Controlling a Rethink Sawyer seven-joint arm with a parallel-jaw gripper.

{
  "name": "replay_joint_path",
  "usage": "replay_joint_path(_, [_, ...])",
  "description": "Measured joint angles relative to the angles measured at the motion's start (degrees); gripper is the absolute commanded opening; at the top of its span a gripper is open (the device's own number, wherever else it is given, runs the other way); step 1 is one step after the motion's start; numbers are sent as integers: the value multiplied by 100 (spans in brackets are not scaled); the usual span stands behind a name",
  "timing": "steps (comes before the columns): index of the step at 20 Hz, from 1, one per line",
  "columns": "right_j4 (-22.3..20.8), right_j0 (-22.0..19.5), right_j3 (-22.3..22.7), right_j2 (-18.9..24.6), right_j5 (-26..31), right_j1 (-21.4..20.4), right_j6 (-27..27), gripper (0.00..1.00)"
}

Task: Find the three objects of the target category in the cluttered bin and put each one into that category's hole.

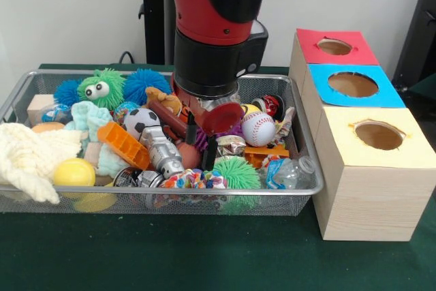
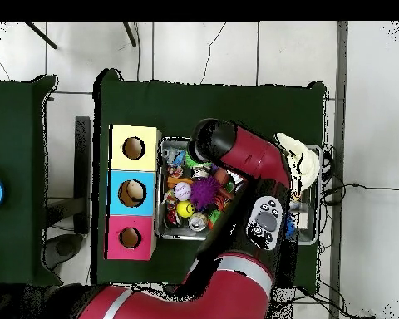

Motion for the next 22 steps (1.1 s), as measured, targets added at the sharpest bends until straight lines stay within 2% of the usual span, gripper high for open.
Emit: replay_joint_path(22, [2,34,-271,0,0,261,0,100])
